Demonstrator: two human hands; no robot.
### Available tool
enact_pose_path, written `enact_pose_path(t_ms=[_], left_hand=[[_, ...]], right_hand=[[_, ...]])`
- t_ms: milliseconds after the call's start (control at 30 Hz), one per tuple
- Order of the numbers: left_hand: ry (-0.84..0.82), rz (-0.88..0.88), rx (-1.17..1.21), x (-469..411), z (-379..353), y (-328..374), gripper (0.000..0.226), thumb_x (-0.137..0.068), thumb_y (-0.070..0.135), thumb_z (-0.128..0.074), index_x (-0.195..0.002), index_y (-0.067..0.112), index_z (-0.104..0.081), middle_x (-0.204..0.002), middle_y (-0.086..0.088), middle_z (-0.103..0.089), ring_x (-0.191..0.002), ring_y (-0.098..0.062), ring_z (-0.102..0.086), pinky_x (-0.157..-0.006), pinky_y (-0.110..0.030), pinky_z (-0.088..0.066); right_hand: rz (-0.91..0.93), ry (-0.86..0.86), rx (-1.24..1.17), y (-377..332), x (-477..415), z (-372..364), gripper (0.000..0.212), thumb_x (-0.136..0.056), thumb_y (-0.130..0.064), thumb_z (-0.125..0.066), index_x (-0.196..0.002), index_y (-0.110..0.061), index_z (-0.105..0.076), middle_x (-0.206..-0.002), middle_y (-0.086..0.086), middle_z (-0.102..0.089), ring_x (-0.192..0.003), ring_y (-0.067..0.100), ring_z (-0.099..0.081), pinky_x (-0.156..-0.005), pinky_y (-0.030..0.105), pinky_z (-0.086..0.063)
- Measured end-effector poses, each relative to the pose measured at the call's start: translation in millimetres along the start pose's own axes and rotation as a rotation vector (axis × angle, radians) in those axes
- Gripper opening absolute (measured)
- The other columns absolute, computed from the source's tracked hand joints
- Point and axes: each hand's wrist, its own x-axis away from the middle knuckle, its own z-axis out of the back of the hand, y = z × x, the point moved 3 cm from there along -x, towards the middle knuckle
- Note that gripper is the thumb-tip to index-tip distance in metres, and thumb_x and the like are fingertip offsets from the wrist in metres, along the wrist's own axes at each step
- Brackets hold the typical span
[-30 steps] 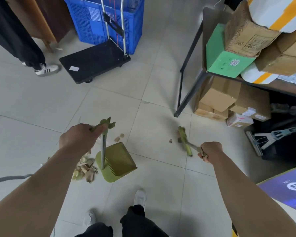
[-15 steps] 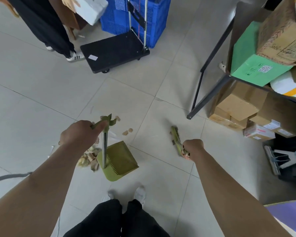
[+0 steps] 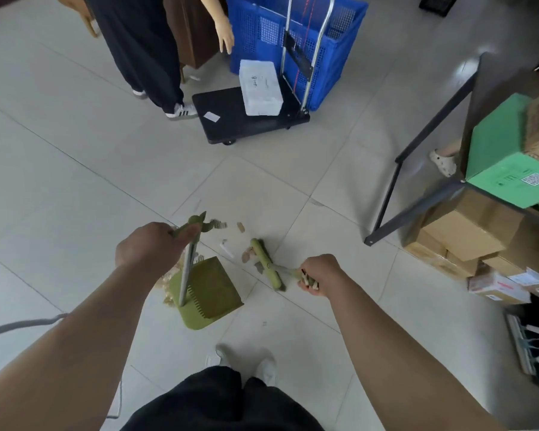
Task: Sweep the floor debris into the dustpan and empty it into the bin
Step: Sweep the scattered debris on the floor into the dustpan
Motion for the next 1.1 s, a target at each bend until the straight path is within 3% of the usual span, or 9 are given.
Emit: enact_pose_path(t_ms=[133,267,467,600,633,700,767,933,1100], left_hand=[[-0.01,-0.007,0.003,-13.7,12.0,-3.2,0.073,-0.081,0.082,-0.035,-0.059,0.015,-0.056,-0.05,0.002,-0.06,-0.052,-0.019,-0.06,-0.05,-0.025,-0.036],[-0.011,-0.026,0.005,-23.7,15.8,3.1,0.071,-0.081,0.081,-0.036,-0.055,0.016,-0.051,-0.044,0.004,-0.055,-0.049,-0.019,-0.057,-0.05,-0.024,-0.033],[0.001,-0.039,-0.007,-39.6,14.5,19.8,0.071,-0.082,0.081,-0.035,-0.055,0.017,-0.049,-0.046,0.003,-0.05,-0.048,-0.019,-0.054,-0.048,-0.024,-0.032],[0.001,-0.015,0.005,-52.2,8.7,41.4,0.072,-0.082,0.082,-0.034,-0.054,0.018,-0.05,-0.048,0.003,-0.051,-0.049,-0.019,-0.054,-0.049,-0.024,-0.031],[0.001,-0.002,0.011,-55.4,6.7,47.0,0.072,-0.082,0.082,-0.034,-0.054,0.018,-0.05,-0.048,0.004,-0.051,-0.049,-0.018,-0.054,-0.049,-0.024,-0.031],[0.003,0.03,0.021,-60.2,3.1,57.2,0.071,-0.081,0.082,-0.033,-0.055,0.019,-0.051,-0.049,0.003,-0.053,-0.05,-0.018,-0.055,-0.049,-0.024,-0.032],[0.003,0.07,0.038,-64.4,0.2,65.0,0.072,-0.081,0.083,-0.032,-0.058,0.018,-0.054,-0.051,0.003,-0.056,-0.05,-0.018,-0.056,-0.049,-0.025,-0.033],[0.047,0.192,0.059,-70.4,-2.7,74.4,0.074,-0.08,0.083,-0.031,-0.058,0.016,-0.055,-0.051,0.001,-0.058,-0.051,-0.018,-0.057,-0.049,-0.025,-0.035],[0.07,0.337,0.091,-66.7,-11.4,66.9,0.073,-0.081,0.082,-0.033,-0.06,0.016,-0.059,-0.056,0.002,-0.062,-0.055,-0.017,-0.059,-0.051,-0.026,-0.037]], right_hand=[[-0.018,0.048,0.04,-18.2,11.3,14.8,0.019,-0.091,0.003,-0.047,-0.074,-0.003,-0.051,-0.067,0.017,-0.055,-0.052,0.019,-0.054,-0.032,0.012,-0.03],[0.073,0.118,-0.01,-27.7,19.8,41.0,0.016,-0.089,0.006,-0.05,-0.074,0.001,-0.054,-0.072,0.02,-0.058,-0.031,0.018,-0.054,-0.028,0.011,-0.031],[0.086,0.174,-0.043,-57.1,-9.7,69.8,0.017,-0.094,0.0,-0.044,-0.078,-0.002,-0.049,-0.075,0.017,-0.054,-0.02,0.014,-0.048,-0.028,0.011,-0.032],[-0.053,0.087,-0.082,-80.1,-44.8,95.7,0.029,-0.1,-0.009,-0.035,-0.071,-0.01,-0.043,-0.049,0.013,-0.054,-0.02,0.012,-0.044,-0.024,0.012,-0.02],[-0.075,0.077,-0.073,-86.9,-52.1,101.5,0.032,-0.1,-0.009,-0.036,-0.069,-0.012,-0.041,-0.045,0.012,-0.054,-0.023,0.013,-0.047,-0.027,0.014,-0.025],[0.057,0.152,0.007,-104.5,-68.2,110.9,0.028,-0.096,-0.005,-0.044,-0.069,-0.015,-0.041,-0.06,0.012,-0.056,-0.044,0.019,-0.057,-0.048,0.02,-0.047],[0.201,0.247,0.059,-123.1,-77.6,115.4,0.025,-0.092,-0.004,-0.05,-0.071,-0.016,-0.042,-0.073,0.007,-0.052,-0.059,0.018,-0.056,-0.065,0.03,-0.055],[0.162,0.187,0.046,-168.4,-107.0,112.4,0.025,-0.09,0.002,-0.046,-0.067,-0.007,-0.043,-0.066,0.01,-0.048,-0.052,0.022,-0.048,-0.035,0.018,-0.046],[0.229,0.127,0.293,-209.7,-117.4,65.7,0.02,-0.084,0.006,-0.042,-0.066,-0.001,-0.049,-0.059,0.013,-0.054,-0.024,0.017,-0.048,-0.039,0.015,-0.037]])
